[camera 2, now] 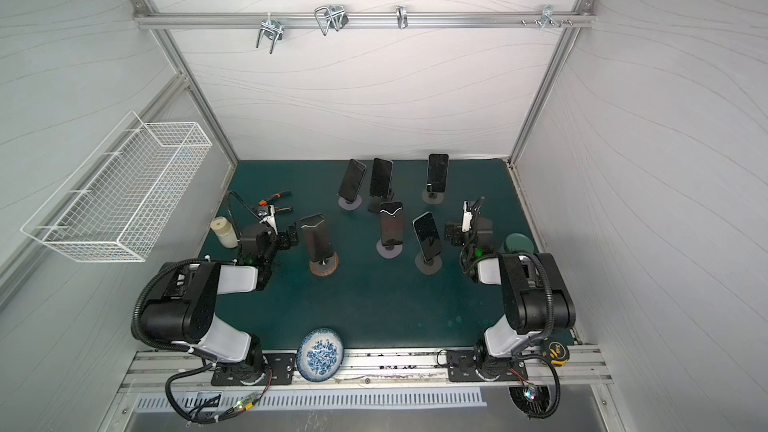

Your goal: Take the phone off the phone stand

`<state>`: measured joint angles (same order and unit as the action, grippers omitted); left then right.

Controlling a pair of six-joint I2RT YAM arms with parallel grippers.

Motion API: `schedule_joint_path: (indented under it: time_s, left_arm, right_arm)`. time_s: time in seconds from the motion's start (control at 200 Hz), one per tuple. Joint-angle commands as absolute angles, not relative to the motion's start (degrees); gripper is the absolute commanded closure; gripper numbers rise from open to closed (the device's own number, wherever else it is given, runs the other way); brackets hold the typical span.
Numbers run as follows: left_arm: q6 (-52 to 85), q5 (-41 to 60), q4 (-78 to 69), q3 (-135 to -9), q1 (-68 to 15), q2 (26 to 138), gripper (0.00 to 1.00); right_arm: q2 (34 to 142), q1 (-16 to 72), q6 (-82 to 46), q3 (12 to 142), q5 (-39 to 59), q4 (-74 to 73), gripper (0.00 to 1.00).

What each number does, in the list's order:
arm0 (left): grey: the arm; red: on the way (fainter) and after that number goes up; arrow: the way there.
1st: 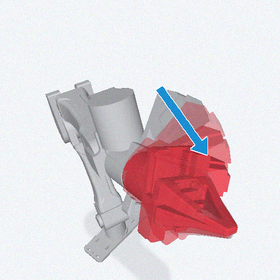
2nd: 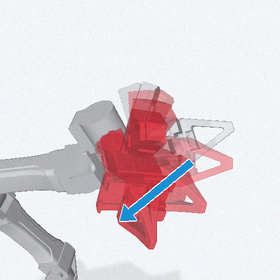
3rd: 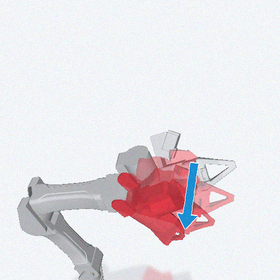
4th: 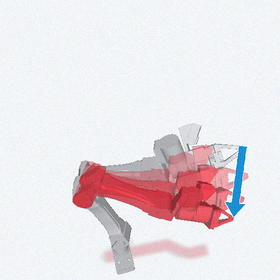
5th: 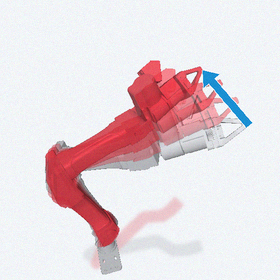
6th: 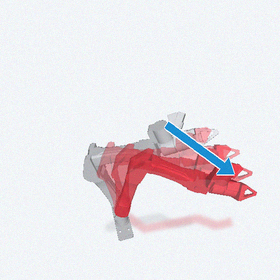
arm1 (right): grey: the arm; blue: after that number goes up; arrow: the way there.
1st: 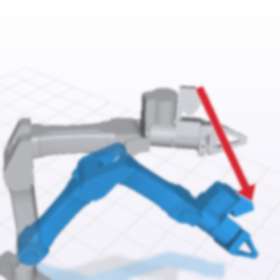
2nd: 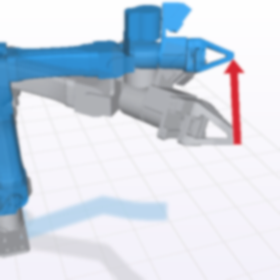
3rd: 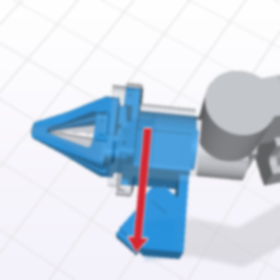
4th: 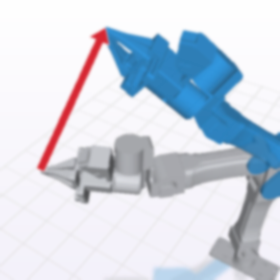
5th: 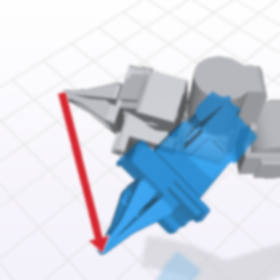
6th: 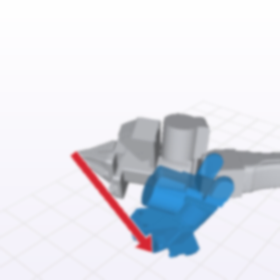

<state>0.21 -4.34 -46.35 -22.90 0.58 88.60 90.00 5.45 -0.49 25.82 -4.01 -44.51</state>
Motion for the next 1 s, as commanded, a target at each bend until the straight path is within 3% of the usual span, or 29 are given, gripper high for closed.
schedule_joint_path:
  time_s: [0.0, 0.905, 0.99]
  left_arm:
    - [0.24, -5.05, -48.08, -24.29, 0.3, 88.99, 0.0]
    - [0.16, -4.85, -48.22, -24.33, 0.37, 89.07, 0.0]
    - [0.09, -3.25, -47.86, -24.63, 0.89, 88.69, 0.0]
  right_arm:
    - [89.96, 5.45, -0.18, 25.71, -3.73, -44.73, 0.01]
    - [89.82, 5.01, -0.04, 25.49, -2.32, -45.36, 0.01]
    - [86.16, 5.08, 0.8, 25.12, -0.92, -43.69, 0.01]
